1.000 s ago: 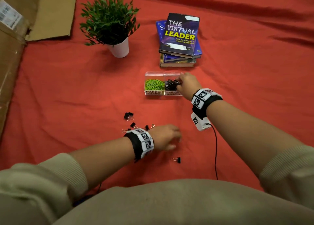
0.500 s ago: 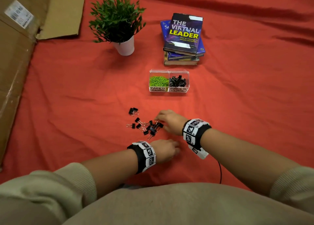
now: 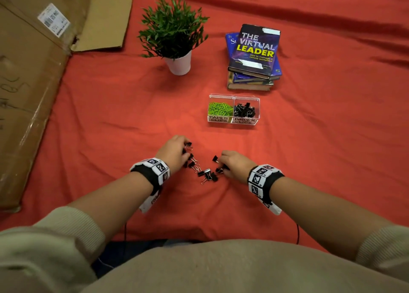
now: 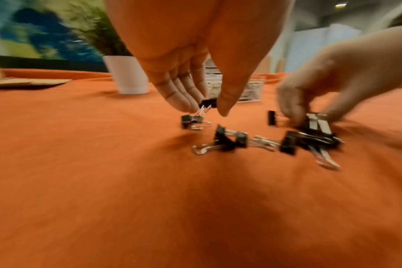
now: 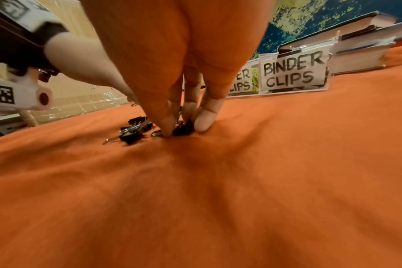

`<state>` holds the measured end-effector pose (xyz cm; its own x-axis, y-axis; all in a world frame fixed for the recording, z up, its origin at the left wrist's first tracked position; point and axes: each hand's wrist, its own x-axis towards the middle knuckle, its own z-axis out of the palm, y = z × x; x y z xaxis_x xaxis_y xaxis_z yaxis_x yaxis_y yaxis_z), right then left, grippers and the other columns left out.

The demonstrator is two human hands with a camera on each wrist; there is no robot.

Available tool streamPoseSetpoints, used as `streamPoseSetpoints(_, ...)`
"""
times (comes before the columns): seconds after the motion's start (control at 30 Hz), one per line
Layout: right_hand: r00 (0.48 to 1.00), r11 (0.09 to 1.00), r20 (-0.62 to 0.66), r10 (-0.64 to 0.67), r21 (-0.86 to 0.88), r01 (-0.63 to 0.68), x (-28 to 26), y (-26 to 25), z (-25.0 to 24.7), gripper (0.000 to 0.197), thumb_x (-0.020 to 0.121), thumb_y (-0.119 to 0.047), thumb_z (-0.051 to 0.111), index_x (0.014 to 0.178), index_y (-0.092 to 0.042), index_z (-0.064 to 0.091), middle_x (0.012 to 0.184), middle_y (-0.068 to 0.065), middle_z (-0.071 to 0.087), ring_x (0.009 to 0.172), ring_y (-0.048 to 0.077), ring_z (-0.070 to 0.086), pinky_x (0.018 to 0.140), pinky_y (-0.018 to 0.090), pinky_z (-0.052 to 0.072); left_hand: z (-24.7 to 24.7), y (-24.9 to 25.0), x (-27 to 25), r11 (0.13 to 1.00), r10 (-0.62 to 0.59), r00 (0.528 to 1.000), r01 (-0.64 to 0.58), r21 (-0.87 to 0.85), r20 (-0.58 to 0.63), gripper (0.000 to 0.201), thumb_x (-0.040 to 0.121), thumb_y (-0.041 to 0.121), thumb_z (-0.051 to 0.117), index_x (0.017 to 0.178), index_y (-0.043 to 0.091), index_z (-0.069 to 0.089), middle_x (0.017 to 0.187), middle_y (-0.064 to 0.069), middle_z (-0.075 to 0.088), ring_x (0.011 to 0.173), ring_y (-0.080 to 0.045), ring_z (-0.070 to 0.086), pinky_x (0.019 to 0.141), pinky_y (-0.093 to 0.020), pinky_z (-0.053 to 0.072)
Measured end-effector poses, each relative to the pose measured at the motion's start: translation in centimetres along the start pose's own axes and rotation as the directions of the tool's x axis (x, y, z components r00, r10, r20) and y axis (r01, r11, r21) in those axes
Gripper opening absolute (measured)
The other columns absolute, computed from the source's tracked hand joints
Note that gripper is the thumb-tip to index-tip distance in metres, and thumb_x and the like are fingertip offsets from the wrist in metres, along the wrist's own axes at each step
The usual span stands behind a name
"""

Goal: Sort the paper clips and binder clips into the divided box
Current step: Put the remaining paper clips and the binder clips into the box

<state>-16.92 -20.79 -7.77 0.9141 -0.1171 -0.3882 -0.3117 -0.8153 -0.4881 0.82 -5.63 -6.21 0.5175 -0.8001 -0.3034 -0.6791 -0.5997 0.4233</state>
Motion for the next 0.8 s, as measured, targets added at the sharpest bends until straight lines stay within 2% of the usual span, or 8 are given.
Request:
streamPoseSetpoints(0.07,0.998,0.997,-0.031,0.049,0.06,-0.047,-0.1,0.2,0.0,0.016,0.079,-0.006,0.059,0.095,-0.004,0.064,0.103,0.014,0.057,0.097,0.029,0.056,0.084,0.036,0.047,-0.3,-1.2,1.1,0.993,-0.11,0.994,0.11,-0.03,-0.016,0.051,0.085,0.019,0.065,0.133,0.017,0.046,0.123,-0.006,0.052,0.113,-0.025,0.054,0.1,-0.038,0.045)
streamPoseSetpoints(0.17,0.986,0.982,-0.071,0.152,0.127,-0.142,-0.4,0.8,-0.2,0.009,0.078,-0.008,0.061,0.086,-0.007,0.065,0.099,0.01,0.058,0.093,0.025,0.059,0.084,0.03,0.047,-0.3,-1.9,2.0,0.992,-0.125,0.991,0.125,0.004,0.051,0.063,0.086,0.022,0.065,0.142,0.022,0.038,0.127,-0.009,0.048,0.117,-0.027,0.052,0.104,-0.039,0.043)
streamPoseSetpoints(0.27,0.967,0.961,-0.116,0.226,0.187,-0.202,-0.6,1.2,-0.6,0.008,0.077,-0.005,0.062,0.083,-0.008,0.067,0.091,0.005,0.057,0.082,0.019,0.058,0.085,0.032,0.049,0.0,-1.7,2.2,0.994,-0.09,0.988,0.082,0.074,0.125,0.057,0.089,0.024,0.061,0.142,0.021,0.04,0.126,-0.011,0.045,0.118,-0.029,0.051,0.105,-0.036,0.041)
streamPoseSetpoints(0.37,0.938,0.938,-0.194,0.287,0.256,-0.234,-0.2,1.8,-2.5,0.008,0.078,-0.003,0.063,0.079,-0.008,0.069,0.076,-0.008,0.051,0.08,0.01,0.052,0.083,0.028,0.046,0.1,-1.6,2.1,0.995,-0.089,0.991,0.084,0.05,0.101,0.047,0.09,0.023,0.061,0.135,0.015,0.049,0.12,-0.009,0.047,0.114,-0.028,0.054,0.102,-0.037,0.043)
streamPoseSetpoints(0.5,0.808,0.893,-0.422,0.412,0.364,-0.265,1.4,3.5,-7.6,0.011,0.08,-0.003,0.061,0.08,-0.008,0.071,0.085,0.002,0.058,0.076,0.015,0.055,0.073,0.024,0.043,0.1,-1.6,2.1,0.995,-0.098,0.993,0.097,0.007,0.068,0.038,0.086,0.023,0.066,0.121,0.012,0.056,0.115,-0.008,0.049,0.109,-0.026,0.055,0.098,-0.036,0.045)
streamPoseSetpoints(0.6,0.734,0.866,-0.482,0.478,0.397,-0.303,3.1,5.4,-10.5,0.014,0.079,-0.003,0.06,0.08,-0.014,0.069,0.091,0.011,0.062,0.076,0.023,0.057,0.071,0.026,0.043,-0.2,-1.6,2.2,0.993,-0.112,0.992,0.114,-0.03,0.062,0.035,0.081,0.021,0.071,0.111,0.01,0.057,0.113,-0.008,0.05,0.104,-0.025,0.055,0.093,-0.034,0.044)
streamPoseSetpoints(0.7,0.743,0.872,-0.467,0.479,0.35,-0.342,4.2,6.2,-11.5,0.014,0.081,-0.005,0.059,0.085,-0.014,0.069,0.101,0.016,0.061,0.079,0.022,0.055,0.072,0.026,0.041,-0.4,-1.5,2.4,0.988,-0.135,0.989,0.139,-0.064,0.06,0.034,0.077,0.021,0.076,0.103,0.009,0.058,0.111,-0.008,0.053,0.101,-0.025,0.054,0.088,-0.033,0.043)
streamPoseSetpoints(0.8,0.768,0.912,-0.499,0.402,0.289,-0.289,4.0,5.0,-11.3,0.019,0.083,-0.006,0.06,0.101,-0.01,0.067,0.111,0.013,0.052,0.1,0.024,0.051,0.094,0.03,0.041,-0.6,-1.5,2.5,0.985,-0.144,0.986,0.151,-0.086,0.08,0.034,0.073,0.022,0.079,0.098,0.009,0.059,0.106,-0.008,0.056,0.097,-0.024,0.055,0.08,-0.028,0.04)
